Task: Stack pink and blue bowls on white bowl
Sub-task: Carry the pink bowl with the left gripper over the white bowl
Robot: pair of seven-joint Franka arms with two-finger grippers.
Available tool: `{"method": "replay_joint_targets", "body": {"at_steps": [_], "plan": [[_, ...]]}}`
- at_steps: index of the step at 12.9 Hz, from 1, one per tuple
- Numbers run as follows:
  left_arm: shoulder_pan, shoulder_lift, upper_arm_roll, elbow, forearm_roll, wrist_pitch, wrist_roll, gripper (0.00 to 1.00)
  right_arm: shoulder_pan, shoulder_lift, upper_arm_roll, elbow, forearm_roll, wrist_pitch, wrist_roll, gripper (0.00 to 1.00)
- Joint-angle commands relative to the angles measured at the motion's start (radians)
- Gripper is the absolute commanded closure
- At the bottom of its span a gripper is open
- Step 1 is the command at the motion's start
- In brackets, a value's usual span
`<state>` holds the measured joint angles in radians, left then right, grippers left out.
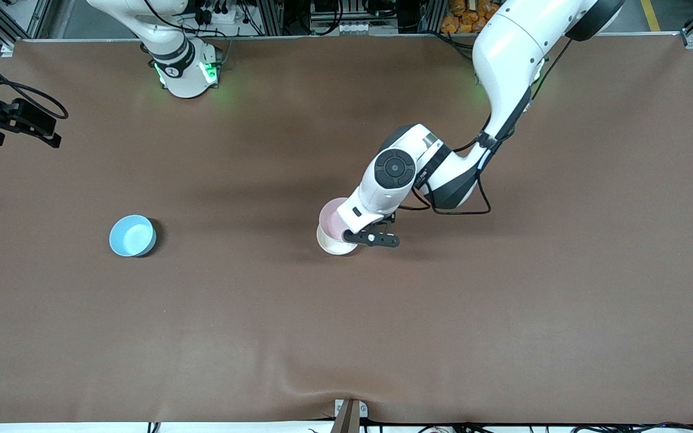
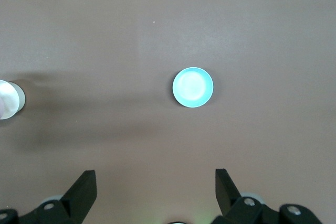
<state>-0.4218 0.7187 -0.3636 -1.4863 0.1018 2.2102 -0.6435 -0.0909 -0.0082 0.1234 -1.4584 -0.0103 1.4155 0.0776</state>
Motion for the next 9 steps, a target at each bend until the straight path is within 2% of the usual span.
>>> {"method": "replay_joint_targets", "body": {"at_steps": [1,9], "plan": [[-0.008,0.037,0.006,0.034,0.021,0.066,-0.001,1.0,-0.016,0.013,0.01,0.015,0.016,-0.013,0.002,0.0],[-0.012,0.083,0.006,0.054,0.021,0.095,0.013,1.0,-0.016,0.013,0.01,0.015,0.016,-0.012,0.002,0.0]]}}
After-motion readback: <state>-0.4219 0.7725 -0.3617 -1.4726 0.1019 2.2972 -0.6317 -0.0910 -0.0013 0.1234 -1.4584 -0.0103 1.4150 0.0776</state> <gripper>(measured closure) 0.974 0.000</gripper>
